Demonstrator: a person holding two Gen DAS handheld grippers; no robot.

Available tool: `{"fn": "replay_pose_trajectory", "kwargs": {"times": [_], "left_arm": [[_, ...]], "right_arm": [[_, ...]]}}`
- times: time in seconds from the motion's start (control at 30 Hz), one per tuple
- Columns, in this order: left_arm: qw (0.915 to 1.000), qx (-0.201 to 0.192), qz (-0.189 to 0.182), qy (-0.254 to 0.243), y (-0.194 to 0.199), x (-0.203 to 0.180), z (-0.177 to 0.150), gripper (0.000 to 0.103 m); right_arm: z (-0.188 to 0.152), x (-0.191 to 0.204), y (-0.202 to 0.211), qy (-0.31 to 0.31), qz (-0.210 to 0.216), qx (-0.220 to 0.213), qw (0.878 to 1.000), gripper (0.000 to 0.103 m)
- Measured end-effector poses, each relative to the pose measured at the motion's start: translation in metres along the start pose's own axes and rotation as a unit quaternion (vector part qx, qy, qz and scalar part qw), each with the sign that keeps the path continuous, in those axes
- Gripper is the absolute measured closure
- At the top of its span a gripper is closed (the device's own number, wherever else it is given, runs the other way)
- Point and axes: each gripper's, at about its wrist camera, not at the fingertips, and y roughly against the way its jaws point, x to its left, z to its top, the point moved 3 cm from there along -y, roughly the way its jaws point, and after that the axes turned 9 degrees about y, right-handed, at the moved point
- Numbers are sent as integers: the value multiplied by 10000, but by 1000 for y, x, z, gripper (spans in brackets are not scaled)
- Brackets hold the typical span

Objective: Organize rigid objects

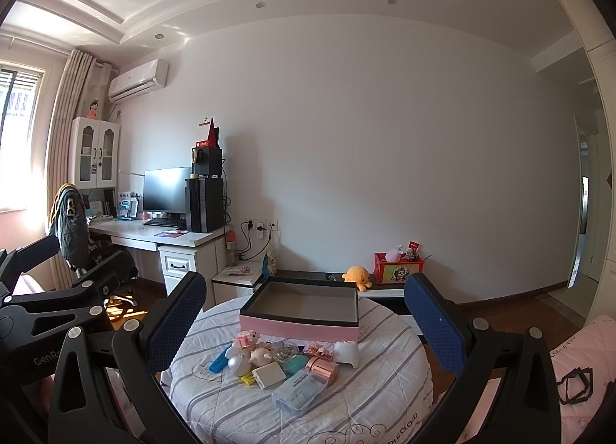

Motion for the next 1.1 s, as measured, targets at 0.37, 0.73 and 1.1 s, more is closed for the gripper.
{"fn": "replay_pose_trajectory", "kwargs": {"times": [0.37, 0.73, 1.1], "left_arm": [[10000, 12, -1, 5, -1, 1, -2, 0], [10000, 25, -3, 5, -1, 1, -2, 0], [10000, 32, 3, 1, -2, 1, -4, 0]], "right_arm": [[-3, 2, -5, 2, -1, 33, 10000, 0], [-4, 2, -5, 1, 6, 48, 10000, 0], [-7, 4, -5, 4, 16, 53, 10000, 0]]}}
